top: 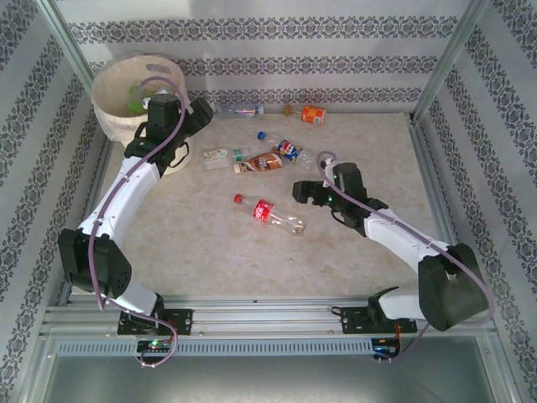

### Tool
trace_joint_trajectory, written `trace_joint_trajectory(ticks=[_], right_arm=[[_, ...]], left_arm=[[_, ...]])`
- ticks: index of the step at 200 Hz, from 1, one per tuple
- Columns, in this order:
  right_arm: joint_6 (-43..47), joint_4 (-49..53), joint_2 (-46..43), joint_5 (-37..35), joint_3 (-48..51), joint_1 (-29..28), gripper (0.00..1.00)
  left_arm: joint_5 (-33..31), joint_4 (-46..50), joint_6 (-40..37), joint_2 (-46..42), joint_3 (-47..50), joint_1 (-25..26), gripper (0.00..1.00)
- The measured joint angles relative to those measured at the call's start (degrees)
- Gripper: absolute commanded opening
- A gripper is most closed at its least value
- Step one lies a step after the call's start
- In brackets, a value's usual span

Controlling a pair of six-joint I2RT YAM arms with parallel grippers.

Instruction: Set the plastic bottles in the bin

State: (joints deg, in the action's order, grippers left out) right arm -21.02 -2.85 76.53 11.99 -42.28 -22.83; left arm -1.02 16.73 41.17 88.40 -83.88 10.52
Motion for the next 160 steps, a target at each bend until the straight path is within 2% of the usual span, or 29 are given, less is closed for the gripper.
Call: trace_joint_trajectory(ticks=[54,111,160], right_arm=[[8.5,6.9,4.0,3.7,-0.5,-7.0,0.98],[14.9,12.1,10.5,-0.6,-5.0,-11.6,0.98],[17.0,14.6,16.1,-4.7,-6.0,-15.5,0.97]], left_arm=[[0.2,0.9,0.0,0.0,0.3,0.0,1.0],[0.2,3.3,0.0,0.0,0.5,0.0,1.0],[0.3,4.7,0.0,-0.5,1.7,0.0,1.0]])
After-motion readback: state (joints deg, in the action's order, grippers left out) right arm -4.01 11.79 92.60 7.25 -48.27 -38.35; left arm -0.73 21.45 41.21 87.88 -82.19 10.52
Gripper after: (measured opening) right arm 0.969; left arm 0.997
